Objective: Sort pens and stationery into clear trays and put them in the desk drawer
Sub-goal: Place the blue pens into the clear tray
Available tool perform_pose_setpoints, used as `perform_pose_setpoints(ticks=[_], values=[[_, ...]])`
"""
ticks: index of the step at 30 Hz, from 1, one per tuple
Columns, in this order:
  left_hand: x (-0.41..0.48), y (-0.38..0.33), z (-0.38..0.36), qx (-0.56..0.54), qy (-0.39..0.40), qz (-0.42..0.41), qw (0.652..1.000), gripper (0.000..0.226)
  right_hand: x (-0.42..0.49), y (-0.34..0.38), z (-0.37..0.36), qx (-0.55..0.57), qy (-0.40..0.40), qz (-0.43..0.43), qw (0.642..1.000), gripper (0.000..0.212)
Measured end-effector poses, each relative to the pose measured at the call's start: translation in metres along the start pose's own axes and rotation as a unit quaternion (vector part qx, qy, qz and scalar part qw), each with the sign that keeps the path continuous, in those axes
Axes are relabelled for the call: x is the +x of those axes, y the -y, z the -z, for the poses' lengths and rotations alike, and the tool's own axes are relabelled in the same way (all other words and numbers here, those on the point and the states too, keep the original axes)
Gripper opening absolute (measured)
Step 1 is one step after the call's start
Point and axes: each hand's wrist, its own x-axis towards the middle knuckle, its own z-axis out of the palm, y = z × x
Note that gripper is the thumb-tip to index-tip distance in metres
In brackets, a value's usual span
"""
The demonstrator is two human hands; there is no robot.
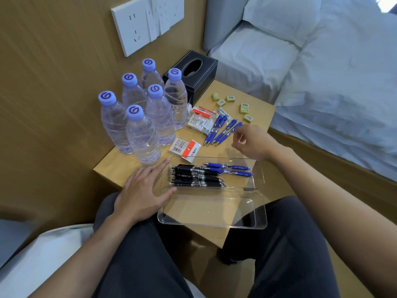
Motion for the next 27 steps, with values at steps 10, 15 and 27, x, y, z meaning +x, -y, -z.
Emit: perform_pose_setpoints(ticks=[10,15,27], values=[[0.001,0.0,0.002,-0.005,0.003,0.0,1.0,0.083,0.051,-0.022,-0.032,-0.106,-0.058,-0.006,0.993,0.032],[0.003,0.001,0.001,-0.001,0.0,-0.005,1.0,0.083,0.046,-0.026,-0.042,-0.106,-0.086,-0.001,0.991,0.015],[0.003,-0.002,0.001,0.007,0.008,0.002,1.0,0.083,-0.019,-0.012,-0.009,-0.116,-0.153,0.04,0.98,0.02]])
